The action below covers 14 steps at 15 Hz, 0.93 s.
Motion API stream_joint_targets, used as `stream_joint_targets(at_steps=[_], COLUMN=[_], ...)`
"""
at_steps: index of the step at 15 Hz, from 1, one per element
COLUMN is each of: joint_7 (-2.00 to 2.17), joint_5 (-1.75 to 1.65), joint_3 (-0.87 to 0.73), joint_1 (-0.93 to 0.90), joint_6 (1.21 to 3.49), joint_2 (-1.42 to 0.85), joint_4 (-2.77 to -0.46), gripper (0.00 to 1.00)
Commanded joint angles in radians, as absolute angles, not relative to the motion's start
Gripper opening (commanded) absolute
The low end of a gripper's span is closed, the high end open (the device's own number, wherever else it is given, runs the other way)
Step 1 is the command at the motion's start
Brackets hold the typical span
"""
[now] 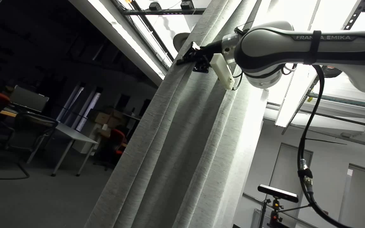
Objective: Move the curtain to the left
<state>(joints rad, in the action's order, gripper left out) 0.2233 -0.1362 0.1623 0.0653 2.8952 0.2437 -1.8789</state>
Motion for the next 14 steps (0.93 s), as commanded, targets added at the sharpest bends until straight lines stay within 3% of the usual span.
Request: stream_joint_targets(at_steps=[1, 14], joint_7=[0.212, 0.205], joint_5=[-0.131, -0.109], joint_3=[0.184, 0.399], joint_1=[0.039, -0.235], joint_6=[2.891, 2.873], joint_2=[0.177, 0.263], joint_4=[-1.813, -1.932], gripper=[0.0, 0.01])
